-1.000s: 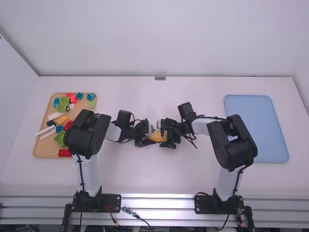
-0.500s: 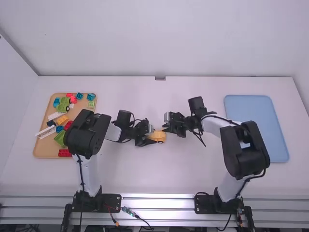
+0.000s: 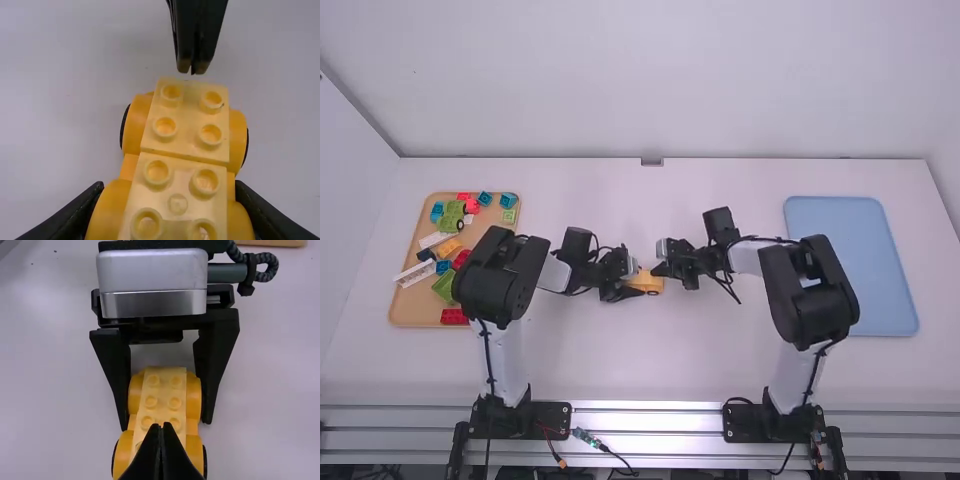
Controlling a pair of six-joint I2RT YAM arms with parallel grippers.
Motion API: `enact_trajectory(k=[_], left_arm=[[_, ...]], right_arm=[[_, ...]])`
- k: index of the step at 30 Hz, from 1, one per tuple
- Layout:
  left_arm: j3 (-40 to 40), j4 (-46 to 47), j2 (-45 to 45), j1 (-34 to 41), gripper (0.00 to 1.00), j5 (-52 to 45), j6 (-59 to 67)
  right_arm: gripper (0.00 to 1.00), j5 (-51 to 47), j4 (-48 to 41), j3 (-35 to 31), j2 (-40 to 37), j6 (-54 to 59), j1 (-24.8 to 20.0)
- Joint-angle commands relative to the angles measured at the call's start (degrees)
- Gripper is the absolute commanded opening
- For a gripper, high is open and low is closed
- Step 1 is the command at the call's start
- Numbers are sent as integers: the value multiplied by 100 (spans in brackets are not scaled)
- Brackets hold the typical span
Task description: Assemble lego blocks to make yellow taxi
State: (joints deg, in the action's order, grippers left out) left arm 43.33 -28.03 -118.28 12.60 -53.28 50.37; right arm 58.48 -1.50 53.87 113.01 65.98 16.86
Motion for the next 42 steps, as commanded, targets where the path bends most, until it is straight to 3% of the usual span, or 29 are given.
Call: enact_trajectory(k=[1,10,28,37,42], left_arm=[[-66,61,0,42,37,94,24],[-59,59,0,42,37,94,2],[81,267,0,70,34,96,2],[15,140,0,68,33,96,2],[33,190,0,70,33,96,2]], right_arm=[[0,155,-4,-26,156,-21,-9],[0,153,299,-26,449,-233,-9],[0,-140,107,-26,993,-189,76],[0,-328,111,-26,998,-235,83],[0,83,120,-26,701,-176,74]])
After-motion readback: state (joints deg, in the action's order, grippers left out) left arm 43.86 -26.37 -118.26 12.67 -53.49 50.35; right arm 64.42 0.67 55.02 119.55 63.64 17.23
